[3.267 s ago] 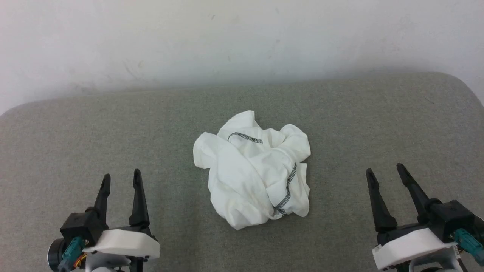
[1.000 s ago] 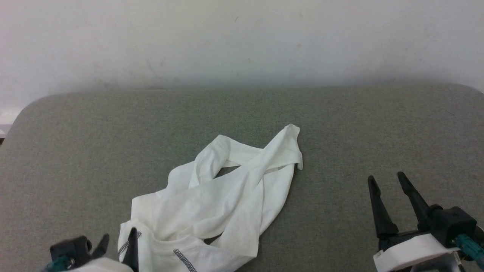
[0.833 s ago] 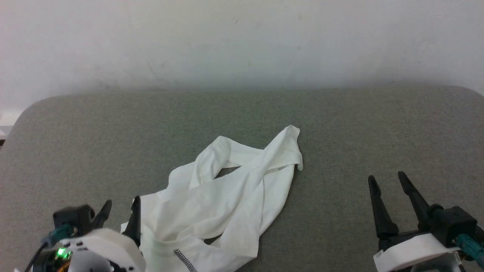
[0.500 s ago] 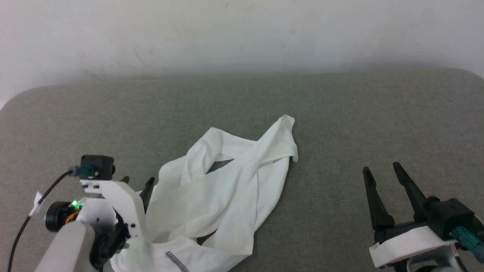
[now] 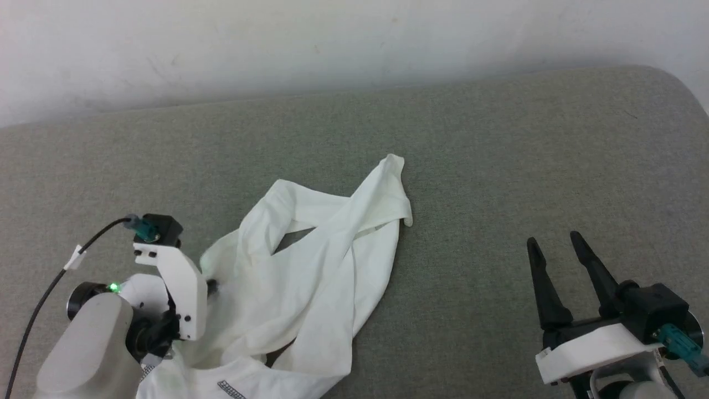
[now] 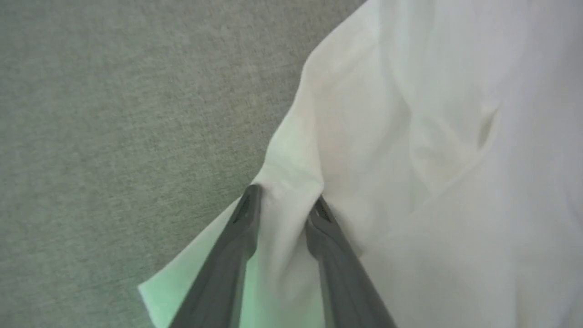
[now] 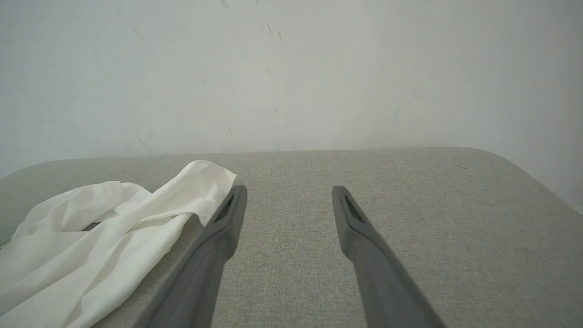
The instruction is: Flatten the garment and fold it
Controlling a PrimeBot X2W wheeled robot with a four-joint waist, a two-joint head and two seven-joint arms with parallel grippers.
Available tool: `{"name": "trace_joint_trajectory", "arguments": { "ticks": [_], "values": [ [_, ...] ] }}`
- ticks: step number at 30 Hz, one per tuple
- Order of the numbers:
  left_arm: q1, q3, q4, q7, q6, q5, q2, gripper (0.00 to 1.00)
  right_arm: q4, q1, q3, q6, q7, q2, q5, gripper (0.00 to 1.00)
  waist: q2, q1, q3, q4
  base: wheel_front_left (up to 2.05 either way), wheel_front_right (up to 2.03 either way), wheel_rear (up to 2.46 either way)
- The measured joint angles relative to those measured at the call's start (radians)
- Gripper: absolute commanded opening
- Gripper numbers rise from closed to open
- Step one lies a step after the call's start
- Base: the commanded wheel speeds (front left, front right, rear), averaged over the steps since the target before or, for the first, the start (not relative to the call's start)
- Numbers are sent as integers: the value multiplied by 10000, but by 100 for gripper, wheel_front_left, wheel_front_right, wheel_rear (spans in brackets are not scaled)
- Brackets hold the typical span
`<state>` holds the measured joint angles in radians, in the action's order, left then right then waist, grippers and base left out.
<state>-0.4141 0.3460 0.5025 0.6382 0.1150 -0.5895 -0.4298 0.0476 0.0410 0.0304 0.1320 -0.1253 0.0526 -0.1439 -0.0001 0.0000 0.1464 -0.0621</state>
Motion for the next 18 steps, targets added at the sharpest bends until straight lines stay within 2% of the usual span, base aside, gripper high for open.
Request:
{"name": "trace_joint_trajectory", "arguments": {
  "ticks": [3, 5, 8, 11, 15, 18],
  "values": [
    [-53, -150, 148, -886, -29, 81, -67, 0, -84, -1, -33, -2, -29, 0, -59, 100, 0, 2, -29, 1, 0, 0, 0],
    [-49, -393, 136, -1630, -247, 167, -59, 0, -132, 2, -92, -2, -75, 2, -59, 100, 0, 2, -79, 61, 0, 0, 0],
    [-45, -1260, -142, -2765, -1045, 203, -391, 0, -171, 5, -109, -2, -77, 2, -71, 100, 0, 2, -172, 158, 0, 0, 0],
    [230, -2355, -713, -3542, -2220, 199, -995, 0, -182, 12, -100, -2, -82, 2, -88, 100, 1, 2, -266, 242, 0, 0, 0],
    [1659, -3787, -1285, -3833, -3565, -58, -1513, 0, -180, 63, -88, -2, -88, 0, -150, 100, 1, 0, -333, 330, 0, 0, 0],
    [2991, -4742, -1346, -3848, -4217, -552, -1546, 0, -178, 71, -42, -2, -90, 0, -165, 100, 1, 1, -299, 324, 0, 0, 0]
  ]
}}
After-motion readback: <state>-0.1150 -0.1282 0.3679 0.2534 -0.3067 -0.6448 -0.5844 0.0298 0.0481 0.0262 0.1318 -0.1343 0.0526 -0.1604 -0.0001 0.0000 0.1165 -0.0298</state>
